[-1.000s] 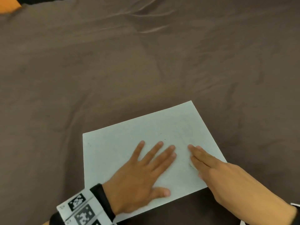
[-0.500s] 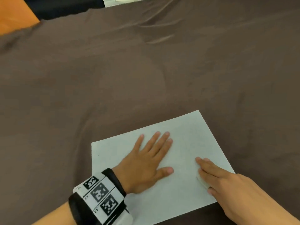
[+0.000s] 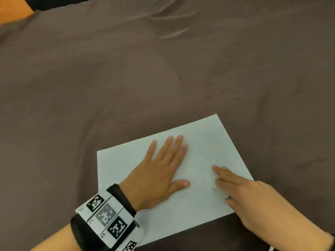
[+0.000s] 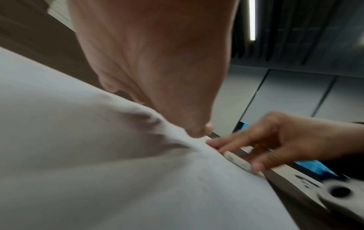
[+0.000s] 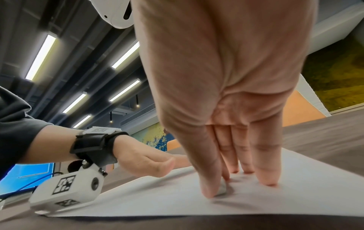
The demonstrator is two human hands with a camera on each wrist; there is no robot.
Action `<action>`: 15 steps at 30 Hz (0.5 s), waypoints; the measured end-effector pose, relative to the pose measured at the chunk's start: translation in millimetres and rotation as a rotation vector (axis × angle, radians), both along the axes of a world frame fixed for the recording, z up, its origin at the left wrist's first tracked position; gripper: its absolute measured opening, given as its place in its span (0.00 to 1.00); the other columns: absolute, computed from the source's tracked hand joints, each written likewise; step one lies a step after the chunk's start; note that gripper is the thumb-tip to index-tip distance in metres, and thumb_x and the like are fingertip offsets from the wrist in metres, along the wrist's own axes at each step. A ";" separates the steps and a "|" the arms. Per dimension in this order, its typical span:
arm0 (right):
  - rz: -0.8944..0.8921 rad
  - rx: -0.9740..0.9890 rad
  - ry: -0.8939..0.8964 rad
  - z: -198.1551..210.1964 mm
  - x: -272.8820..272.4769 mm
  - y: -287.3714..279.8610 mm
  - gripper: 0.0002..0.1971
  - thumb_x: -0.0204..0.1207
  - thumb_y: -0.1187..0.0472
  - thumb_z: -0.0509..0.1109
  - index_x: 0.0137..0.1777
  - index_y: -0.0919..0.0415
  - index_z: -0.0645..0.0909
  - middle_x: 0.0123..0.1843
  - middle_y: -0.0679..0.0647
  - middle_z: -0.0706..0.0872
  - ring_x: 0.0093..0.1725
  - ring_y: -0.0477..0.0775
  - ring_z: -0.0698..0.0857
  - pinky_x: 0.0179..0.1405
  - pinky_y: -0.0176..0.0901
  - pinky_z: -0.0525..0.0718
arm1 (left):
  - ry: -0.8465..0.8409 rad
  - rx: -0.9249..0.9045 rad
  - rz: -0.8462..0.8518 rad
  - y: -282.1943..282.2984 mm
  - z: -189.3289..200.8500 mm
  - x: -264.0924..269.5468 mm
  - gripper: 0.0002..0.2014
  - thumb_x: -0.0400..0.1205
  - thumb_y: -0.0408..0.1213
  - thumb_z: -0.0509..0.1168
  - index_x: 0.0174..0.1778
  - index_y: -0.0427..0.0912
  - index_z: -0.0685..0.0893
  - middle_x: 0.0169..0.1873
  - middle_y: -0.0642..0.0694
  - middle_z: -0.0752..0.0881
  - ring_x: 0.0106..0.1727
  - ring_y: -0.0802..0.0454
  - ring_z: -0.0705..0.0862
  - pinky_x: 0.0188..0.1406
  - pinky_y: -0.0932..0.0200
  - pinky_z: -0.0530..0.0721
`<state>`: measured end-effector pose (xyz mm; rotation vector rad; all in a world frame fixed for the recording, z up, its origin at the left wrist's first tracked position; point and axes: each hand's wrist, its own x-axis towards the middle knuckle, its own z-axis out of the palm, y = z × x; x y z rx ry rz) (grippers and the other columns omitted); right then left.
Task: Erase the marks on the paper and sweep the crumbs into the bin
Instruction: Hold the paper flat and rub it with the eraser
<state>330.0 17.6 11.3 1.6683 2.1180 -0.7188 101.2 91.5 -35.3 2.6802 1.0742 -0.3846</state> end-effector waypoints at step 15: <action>0.026 0.046 0.031 1.0 1.9 -2.9 0.25 0.86 0.52 0.57 0.81 0.42 0.57 0.84 0.34 0.36 0.76 0.41 0.71 0.68 0.39 0.77 | 0.006 -0.117 -0.198 -13.5 3.9 11.3 0.36 0.84 0.65 0.33 0.84 0.54 0.31 0.82 0.54 0.26 0.81 0.52 0.24 0.81 0.41 0.29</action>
